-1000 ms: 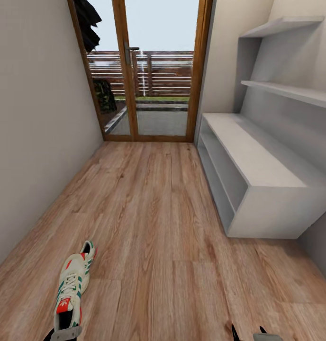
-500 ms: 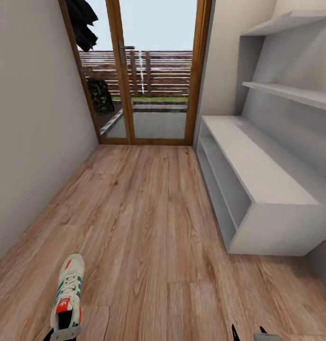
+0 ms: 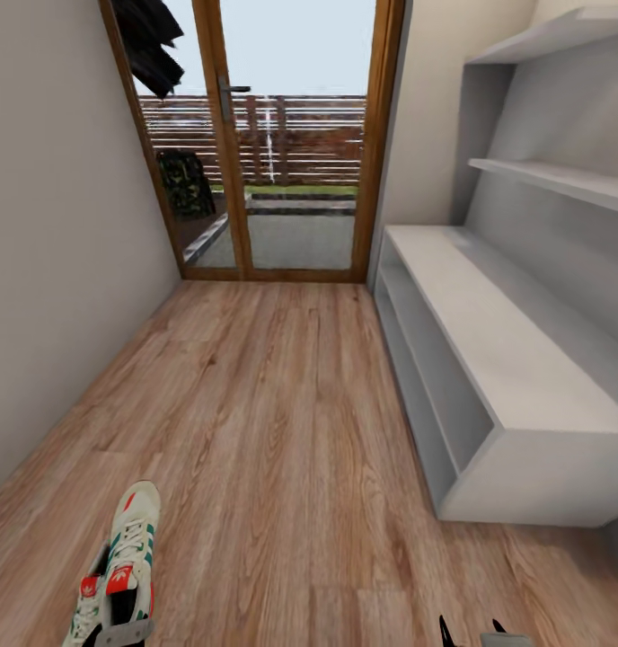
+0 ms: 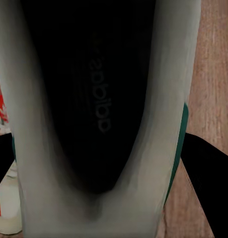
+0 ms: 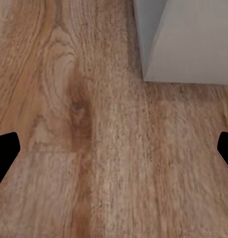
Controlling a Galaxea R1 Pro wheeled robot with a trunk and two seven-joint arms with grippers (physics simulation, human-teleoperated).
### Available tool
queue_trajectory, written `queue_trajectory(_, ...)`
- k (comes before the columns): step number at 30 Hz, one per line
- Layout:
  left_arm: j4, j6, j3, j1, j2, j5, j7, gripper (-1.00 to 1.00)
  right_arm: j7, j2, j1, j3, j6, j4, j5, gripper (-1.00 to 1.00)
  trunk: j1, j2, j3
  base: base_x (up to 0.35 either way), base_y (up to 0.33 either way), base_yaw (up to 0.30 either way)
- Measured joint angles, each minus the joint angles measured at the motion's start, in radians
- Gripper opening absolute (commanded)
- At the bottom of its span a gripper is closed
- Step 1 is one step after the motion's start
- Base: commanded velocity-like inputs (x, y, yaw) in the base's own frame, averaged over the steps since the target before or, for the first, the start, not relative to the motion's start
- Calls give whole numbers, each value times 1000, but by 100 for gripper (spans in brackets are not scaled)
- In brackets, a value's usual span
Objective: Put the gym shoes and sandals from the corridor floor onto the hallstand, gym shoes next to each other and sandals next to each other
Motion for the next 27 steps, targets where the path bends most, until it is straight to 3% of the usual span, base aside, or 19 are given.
queue_trajectory(27,0,0,0,0,0,0,0,-100,0,0,0,0,0,0,0,100,0,0,0,340,-18,24)
